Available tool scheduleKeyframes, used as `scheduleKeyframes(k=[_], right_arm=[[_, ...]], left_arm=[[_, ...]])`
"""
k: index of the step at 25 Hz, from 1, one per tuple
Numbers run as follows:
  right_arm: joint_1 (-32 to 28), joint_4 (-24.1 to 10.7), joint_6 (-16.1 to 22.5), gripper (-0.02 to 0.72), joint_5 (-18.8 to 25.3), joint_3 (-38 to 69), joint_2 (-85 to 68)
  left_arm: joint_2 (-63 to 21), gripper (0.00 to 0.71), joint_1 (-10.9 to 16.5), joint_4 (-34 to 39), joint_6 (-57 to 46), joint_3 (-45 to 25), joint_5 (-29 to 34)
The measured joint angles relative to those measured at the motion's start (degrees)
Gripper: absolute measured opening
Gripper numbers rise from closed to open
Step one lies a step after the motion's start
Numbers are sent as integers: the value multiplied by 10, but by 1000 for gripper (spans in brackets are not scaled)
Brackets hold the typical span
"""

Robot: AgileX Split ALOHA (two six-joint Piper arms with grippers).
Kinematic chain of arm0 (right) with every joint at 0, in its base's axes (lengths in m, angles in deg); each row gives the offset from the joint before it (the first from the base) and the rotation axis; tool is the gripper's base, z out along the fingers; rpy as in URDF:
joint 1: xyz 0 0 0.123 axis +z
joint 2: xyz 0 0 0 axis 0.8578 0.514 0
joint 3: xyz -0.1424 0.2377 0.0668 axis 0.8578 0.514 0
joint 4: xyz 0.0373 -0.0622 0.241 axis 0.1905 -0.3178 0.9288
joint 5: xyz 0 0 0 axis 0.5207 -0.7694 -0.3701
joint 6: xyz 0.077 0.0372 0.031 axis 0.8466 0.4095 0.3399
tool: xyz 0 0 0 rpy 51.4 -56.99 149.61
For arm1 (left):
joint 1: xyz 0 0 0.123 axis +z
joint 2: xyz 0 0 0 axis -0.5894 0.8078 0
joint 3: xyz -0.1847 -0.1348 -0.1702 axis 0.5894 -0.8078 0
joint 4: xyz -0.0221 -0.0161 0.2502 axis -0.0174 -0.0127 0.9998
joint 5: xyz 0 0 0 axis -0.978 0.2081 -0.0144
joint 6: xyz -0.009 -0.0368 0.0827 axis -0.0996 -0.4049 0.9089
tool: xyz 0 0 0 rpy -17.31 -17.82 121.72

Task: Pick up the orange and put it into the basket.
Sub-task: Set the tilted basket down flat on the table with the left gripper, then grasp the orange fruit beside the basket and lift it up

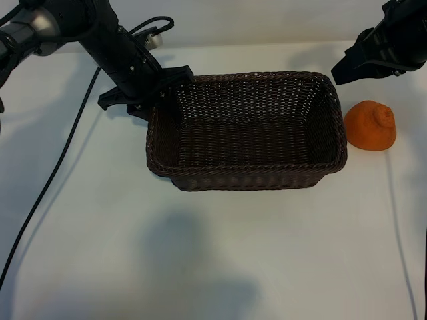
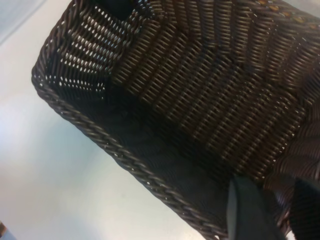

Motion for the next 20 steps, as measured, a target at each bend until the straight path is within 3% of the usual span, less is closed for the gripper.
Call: scheduleKeyframes(k=[8,20], right_arm=[[0,0,0,243,0,0,0],[0,0,0,243,0,0,0]], left_arm=[[-1,393,1,1,0,0,21],[-41,398,28,0,0,0,42]])
